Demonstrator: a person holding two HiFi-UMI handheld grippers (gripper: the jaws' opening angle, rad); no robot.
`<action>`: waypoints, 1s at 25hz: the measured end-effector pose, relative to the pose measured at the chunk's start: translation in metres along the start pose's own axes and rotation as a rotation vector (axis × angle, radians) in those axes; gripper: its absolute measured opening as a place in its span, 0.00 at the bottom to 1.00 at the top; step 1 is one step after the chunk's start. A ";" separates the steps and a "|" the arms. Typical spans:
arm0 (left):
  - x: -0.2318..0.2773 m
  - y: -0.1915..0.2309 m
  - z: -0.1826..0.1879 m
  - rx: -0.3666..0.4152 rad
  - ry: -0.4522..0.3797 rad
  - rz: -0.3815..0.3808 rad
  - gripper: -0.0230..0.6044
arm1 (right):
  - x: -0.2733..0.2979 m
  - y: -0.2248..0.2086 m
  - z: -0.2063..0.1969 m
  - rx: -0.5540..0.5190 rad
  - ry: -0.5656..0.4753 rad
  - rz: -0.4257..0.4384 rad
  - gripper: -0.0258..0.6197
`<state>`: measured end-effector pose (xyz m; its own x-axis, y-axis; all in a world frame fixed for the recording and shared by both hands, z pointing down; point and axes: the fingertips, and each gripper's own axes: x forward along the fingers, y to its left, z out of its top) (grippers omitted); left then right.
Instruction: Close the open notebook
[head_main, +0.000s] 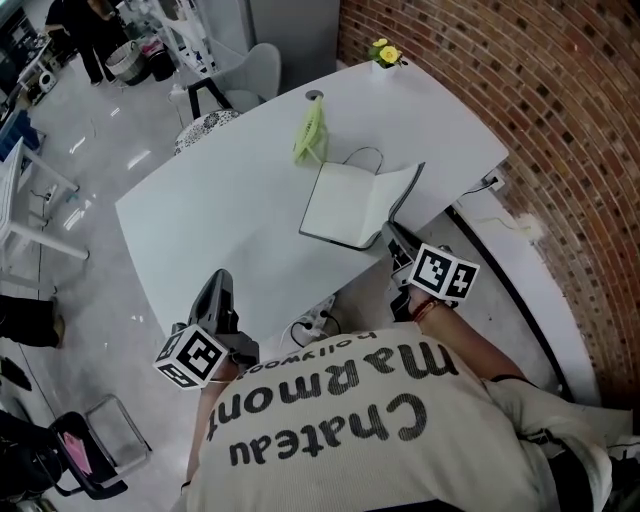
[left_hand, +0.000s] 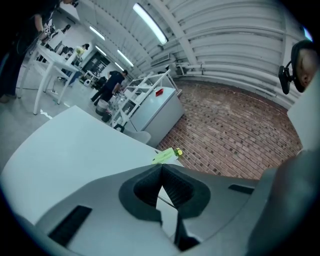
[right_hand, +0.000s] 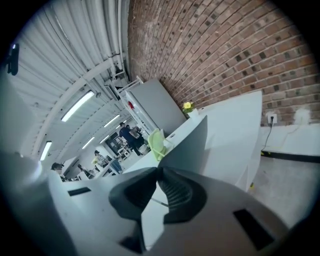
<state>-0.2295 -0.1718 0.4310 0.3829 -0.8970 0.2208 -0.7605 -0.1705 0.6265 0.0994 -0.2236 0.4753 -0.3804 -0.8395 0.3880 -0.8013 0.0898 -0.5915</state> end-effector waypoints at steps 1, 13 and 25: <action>0.000 0.001 0.001 -0.001 -0.003 0.003 0.04 | 0.002 0.002 0.000 -0.007 0.005 0.009 0.10; -0.014 0.018 0.016 -0.010 -0.047 0.044 0.04 | 0.023 0.026 -0.005 -0.052 0.046 0.065 0.10; -0.026 0.036 0.024 -0.020 -0.061 0.069 0.04 | 0.038 0.043 -0.018 -0.075 0.072 0.084 0.10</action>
<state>-0.2792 -0.1641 0.4297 0.2970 -0.9297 0.2178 -0.7732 -0.1003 0.6262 0.0423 -0.2424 0.4772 -0.4778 -0.7869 0.3905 -0.7965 0.2005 -0.5705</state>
